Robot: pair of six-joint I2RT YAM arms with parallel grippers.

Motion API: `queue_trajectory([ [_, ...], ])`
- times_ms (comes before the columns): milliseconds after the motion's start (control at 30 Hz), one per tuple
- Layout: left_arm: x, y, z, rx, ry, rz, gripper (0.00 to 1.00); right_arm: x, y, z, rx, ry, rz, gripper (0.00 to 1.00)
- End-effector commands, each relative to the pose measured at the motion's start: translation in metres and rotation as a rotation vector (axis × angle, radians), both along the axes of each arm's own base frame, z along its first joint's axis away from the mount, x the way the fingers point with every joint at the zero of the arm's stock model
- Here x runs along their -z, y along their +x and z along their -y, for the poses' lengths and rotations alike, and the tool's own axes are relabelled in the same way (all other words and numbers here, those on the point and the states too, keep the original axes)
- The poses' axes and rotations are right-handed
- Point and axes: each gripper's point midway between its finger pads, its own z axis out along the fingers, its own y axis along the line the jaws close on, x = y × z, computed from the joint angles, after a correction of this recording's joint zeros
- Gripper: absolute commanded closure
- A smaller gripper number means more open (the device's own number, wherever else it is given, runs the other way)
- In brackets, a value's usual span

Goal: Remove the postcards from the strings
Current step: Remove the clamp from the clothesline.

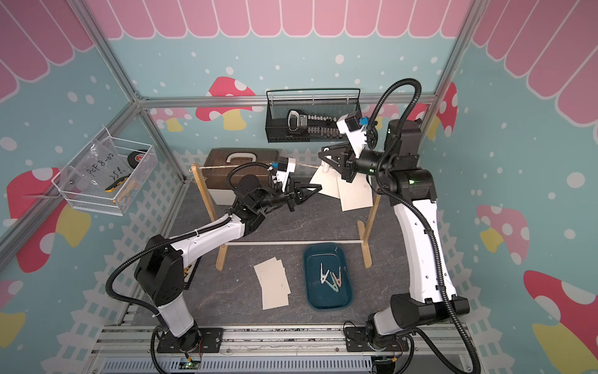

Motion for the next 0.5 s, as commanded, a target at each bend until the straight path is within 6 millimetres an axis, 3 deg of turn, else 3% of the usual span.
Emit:
queue_trajectory([
  [0, 0.007, 0.003, -0.001, -0.010, 0.015, -0.038, 1.00, -0.016, -0.012, -0.001, -0.007, 0.027, 0.041, 1.00],
  [467, 0.025, 0.002, -0.008, -0.041, 0.060, -0.083, 1.00, -0.056, -0.001, 0.029, 0.267, 0.130, 0.083, 1.00],
])
